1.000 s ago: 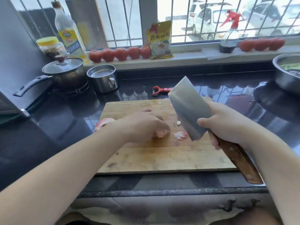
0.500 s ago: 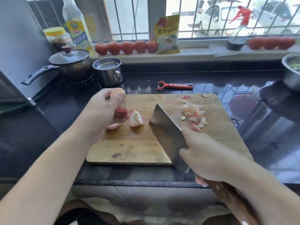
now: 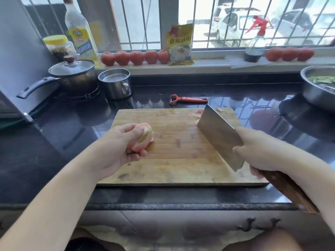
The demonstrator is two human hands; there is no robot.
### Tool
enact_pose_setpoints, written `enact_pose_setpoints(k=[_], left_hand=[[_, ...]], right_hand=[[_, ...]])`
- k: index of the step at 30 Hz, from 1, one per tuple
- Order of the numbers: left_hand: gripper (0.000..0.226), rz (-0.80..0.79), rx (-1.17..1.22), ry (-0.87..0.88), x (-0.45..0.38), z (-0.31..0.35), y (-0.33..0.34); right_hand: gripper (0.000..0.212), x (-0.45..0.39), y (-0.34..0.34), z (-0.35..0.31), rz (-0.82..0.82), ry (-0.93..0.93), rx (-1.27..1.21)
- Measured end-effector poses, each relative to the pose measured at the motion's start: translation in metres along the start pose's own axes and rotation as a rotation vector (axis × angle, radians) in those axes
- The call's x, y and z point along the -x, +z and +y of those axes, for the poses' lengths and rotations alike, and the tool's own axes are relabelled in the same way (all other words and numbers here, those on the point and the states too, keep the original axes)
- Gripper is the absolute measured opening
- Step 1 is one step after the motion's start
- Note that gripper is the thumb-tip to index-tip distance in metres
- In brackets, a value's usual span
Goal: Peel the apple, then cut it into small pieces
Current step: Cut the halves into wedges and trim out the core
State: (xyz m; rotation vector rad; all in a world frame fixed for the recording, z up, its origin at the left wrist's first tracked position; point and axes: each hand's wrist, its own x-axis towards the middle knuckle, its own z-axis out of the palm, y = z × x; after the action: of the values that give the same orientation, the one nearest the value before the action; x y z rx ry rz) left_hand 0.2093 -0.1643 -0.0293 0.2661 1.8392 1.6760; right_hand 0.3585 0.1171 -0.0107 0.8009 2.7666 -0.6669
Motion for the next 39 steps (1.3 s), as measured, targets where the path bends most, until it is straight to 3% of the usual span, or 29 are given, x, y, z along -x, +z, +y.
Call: enact_pose_setpoints(k=[3,6,9,12,15,17,20,25,27,29,31,33,36,39], left_hand=[[0.03,-0.027,-0.02,0.008,0.004,-0.002,-0.006],[0.023,0.046,-0.003,-0.011,0.003,-0.003,-0.008],[0.031,0.089,-0.035,0.007,-0.002,0.003,0.0],[0.031,0.049,-0.238,0.069,-0.004,0.005,0.015],[0.024,-0.011,-0.489,0.122,-0.013,-0.001,0.038],[0.025,-0.07,-0.621,0.139,-0.024,-0.007,0.054],[0.036,-0.135,-0.861,0.153,-0.043,-0.007,0.067],[0.051,-0.203,-1.193,0.108,-0.052,0.011,0.061],[0.039,-0.039,-1.191,0.217,-0.053,0.019,0.06],[0.029,0.243,-1.071,0.452,-0.054,0.027,0.063],[0.031,0.331,-0.954,0.65,-0.054,0.034,0.073],[0.035,0.152,-0.885,0.698,-0.058,0.039,0.089],[0.042,-0.129,-1.012,0.541,-0.08,0.039,0.115],[0.046,-0.182,-1.133,0.482,-0.111,0.04,0.132]], right_hand=[[0.017,0.001,-0.006,0.0,0.01,-0.046,-0.053],[0.016,0.0,-0.013,-0.012,0.04,-0.107,-0.124],[0.009,-0.007,-0.02,-0.022,0.119,-0.158,-0.215],[0.011,-0.011,-0.024,-0.018,0.189,-0.171,-0.389],[0.011,-0.022,-0.02,0.001,0.158,-0.097,-0.527],[0.009,-0.028,-0.016,0.016,0.16,-0.041,-0.468],[0.009,-0.027,-0.014,0.032,0.215,-0.121,-0.386],[0.02,-0.03,-0.005,0.069,0.737,-0.541,0.182],[0.026,-0.034,-0.001,0.085,0.867,-0.639,0.424],[0.04,-0.037,0.007,0.095,0.947,-0.678,0.542],[0.045,-0.04,0.016,0.098,0.988,-0.686,0.583],[0.046,-0.043,0.022,0.098,1.004,-0.679,0.572],[0.048,-0.044,0.024,0.094,1.013,-0.694,0.54],[0.044,-0.043,0.023,0.092,1.044,-0.685,0.547]])
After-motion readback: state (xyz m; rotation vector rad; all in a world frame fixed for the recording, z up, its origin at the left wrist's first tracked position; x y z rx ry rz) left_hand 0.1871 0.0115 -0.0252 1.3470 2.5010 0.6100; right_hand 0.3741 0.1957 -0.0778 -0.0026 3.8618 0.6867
